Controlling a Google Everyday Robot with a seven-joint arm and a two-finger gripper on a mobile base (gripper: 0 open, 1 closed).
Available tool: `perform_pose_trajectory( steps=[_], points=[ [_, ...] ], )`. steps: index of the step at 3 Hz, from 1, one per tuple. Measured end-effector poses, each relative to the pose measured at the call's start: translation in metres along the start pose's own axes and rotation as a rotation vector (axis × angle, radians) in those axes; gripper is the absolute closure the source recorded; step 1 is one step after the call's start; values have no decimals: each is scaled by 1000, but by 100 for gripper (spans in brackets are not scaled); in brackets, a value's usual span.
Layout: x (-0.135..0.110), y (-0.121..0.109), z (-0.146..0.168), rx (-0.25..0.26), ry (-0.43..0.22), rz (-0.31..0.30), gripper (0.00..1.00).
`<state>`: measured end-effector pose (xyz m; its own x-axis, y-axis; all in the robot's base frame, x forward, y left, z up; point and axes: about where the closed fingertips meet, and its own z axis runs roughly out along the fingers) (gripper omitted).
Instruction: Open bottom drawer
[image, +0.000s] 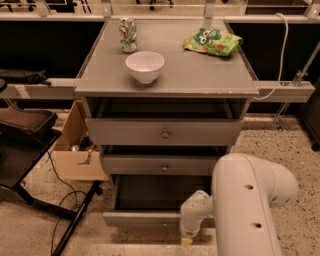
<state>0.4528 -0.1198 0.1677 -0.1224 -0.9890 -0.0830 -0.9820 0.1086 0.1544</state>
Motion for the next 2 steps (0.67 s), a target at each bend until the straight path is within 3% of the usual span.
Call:
perform_pose_trajectory(
  steps=[2],
  points=[
    [-5, -7, -5, 0, 0, 0, 94]
  ],
)
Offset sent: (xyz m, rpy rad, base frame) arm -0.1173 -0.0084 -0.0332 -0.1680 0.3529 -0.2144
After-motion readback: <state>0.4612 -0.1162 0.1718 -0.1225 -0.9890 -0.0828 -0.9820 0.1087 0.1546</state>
